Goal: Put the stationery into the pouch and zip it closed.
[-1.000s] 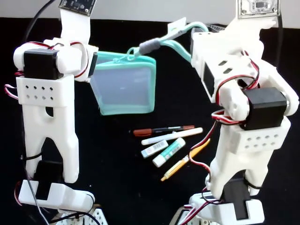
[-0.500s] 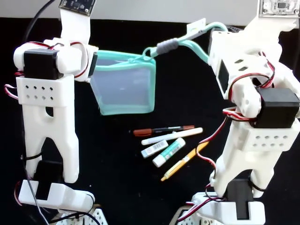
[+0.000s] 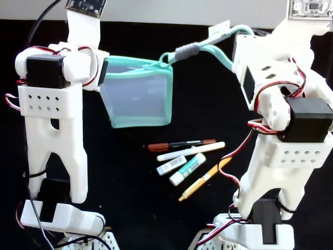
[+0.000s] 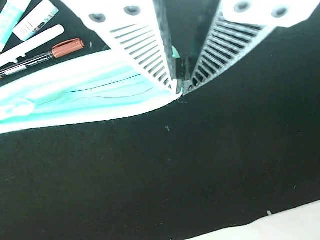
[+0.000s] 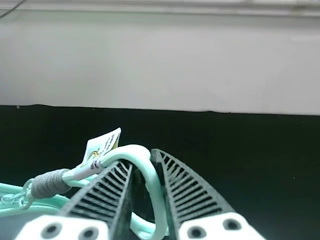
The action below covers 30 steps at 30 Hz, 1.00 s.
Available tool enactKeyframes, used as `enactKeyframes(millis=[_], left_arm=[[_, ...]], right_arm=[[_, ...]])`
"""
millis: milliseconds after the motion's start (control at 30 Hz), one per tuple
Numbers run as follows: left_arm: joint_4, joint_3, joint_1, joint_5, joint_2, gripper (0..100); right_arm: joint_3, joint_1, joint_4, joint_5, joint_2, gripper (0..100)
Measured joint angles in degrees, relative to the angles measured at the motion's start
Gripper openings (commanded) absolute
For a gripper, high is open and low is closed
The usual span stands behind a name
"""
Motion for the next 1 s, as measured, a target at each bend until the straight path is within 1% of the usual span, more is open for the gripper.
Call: enactKeyframes(millis=[100,233,300,400,433,467,600,733,867,1000], left_arm=[[0.0,0.0,0.0,0.0,0.0,1],[0.0,0.0,0.0,0.0,0.0,1],[0.0,0.0,0.0,0.0,0.0,1],[0.0,0.0,0.0,0.0,0.0,1],[0.0,0.0,-0.2,0.0,0.0,1],[0.0,0.0,-0.4,0.0,0.0,1],[0.0,0.1,-0.5,0.0,0.0,1],[0.0,0.1,-0.5,0.0,0.0,1],[0.0,0.1,-0.5,0.0,0.0,1],[0.0,0.1,-0.5,0.0,0.0,1]], right_arm=[[0.1,1.4,0.3,-1.6,0.0,0.9],[0.1,1.5,0.3,-2.1,0.0,1.7],[0.1,1.5,0.3,-2.3,0.0,7.2],[0.1,1.6,0.9,-2.4,0.0,22.6],[0.1,1.6,1.5,-2.4,-0.1,26.2],[0.0,1.7,2.0,-2.4,-0.1,27.6],[0.5,1.7,5.4,-2.4,-0.1,26.0],[6.2,1.8,7.7,-2.1,-0.3,25.8],[17.2,1.4,8.4,4.0,-0.2,25.8],[31.9,-1.4,8.4,14.7,2.7,25.7]])
